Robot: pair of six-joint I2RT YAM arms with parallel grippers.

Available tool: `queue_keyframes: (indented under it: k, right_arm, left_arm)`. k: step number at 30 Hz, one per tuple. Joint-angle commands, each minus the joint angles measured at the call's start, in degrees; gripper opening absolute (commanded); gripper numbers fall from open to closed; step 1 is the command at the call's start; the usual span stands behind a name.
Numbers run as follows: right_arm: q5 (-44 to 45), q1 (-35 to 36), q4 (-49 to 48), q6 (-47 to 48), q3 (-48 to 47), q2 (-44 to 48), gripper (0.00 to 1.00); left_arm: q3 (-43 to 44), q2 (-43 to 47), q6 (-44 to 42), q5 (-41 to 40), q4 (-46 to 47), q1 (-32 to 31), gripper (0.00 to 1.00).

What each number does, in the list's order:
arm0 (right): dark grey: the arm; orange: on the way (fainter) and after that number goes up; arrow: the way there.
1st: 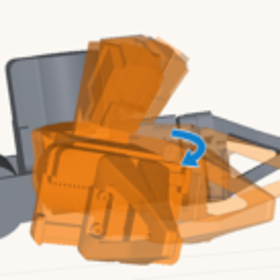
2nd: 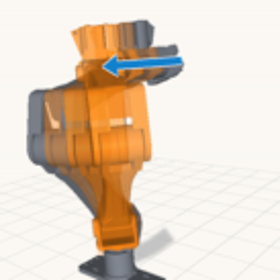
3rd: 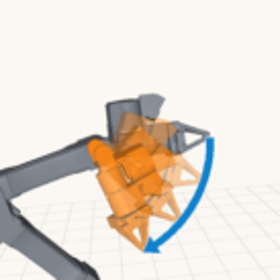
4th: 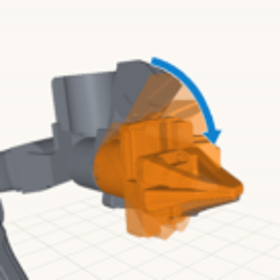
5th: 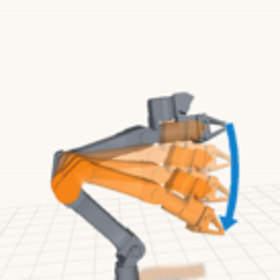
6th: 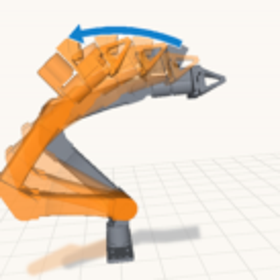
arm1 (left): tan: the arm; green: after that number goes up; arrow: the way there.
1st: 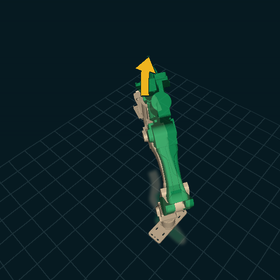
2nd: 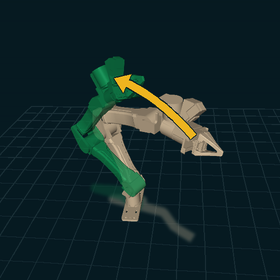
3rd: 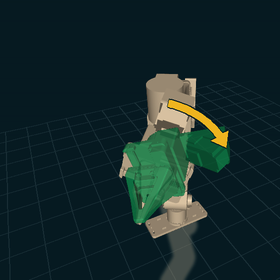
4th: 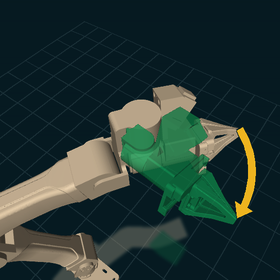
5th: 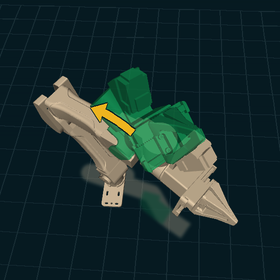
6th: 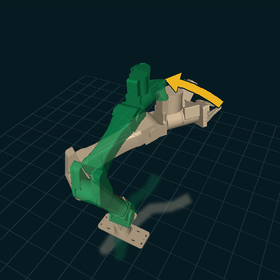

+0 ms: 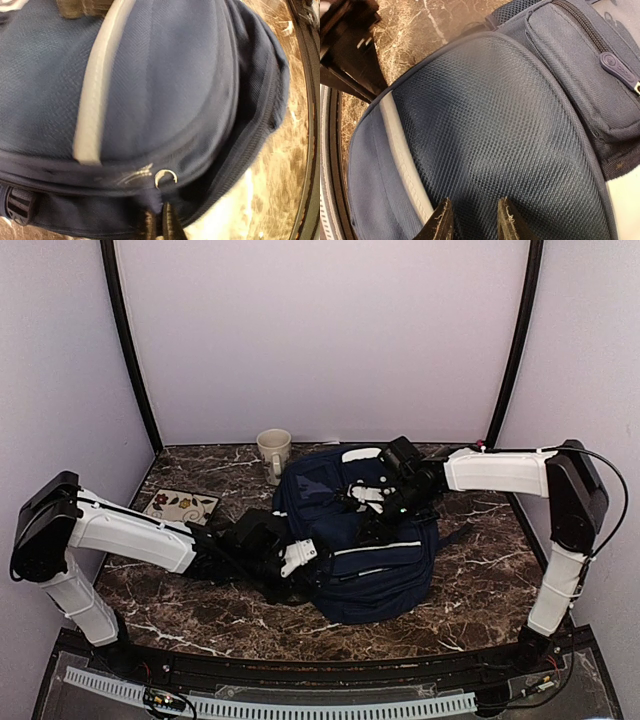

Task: Pack the student bag
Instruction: Zip the upper front pocket of the bag in the student bag.

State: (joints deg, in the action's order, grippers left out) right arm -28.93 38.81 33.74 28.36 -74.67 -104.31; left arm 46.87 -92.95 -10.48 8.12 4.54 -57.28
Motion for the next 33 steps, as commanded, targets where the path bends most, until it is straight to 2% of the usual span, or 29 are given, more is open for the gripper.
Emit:
queue_keyframes:
  k: [1, 5, 12, 25, 31, 33]
  right_arm:
    - [1.0, 0.2, -0.5, -0.4, 0.7, -2.6, 0.32]
    - [0.9, 0.2, -0.5, -0.5, 0.6, -3.1, 0.32]
    - [1.0, 0.2, -0.4, -0.6, 0.5, -3.7, 0.31]
    - [1.1, -0.1, 0.1, -0.7, 0.0, -4.2, 0.31]
    - [-2.2, -5.4, 2.8, -1.7, -1.0, 0.2, 0.31]
    - [-2.6, -7.6, 3.9, -1.9, -0.8, 3.7, 0.31]
  left_arm:
    - [3.0, 0.9, 2.8, 3.3, -6.0, -4.8, 0.00]
    - [4.4, -1.0, 4.7, 5.4, -5.4, -7.9, 0.00]
    - [8.0, -6.1, 6.8, 7.1, 1.2, -12.0, 0.00]
    - [22.3, -19.4, 7.0, 5.1, 12.3, -12.5, 0.00]
    - [26.4, -24.1, 8.4, 5.3, 16.7, -12.5, 0.00]
    - [26.0, -23.7, 9.0, 6.0, 18.2, -12.6, 0.08]
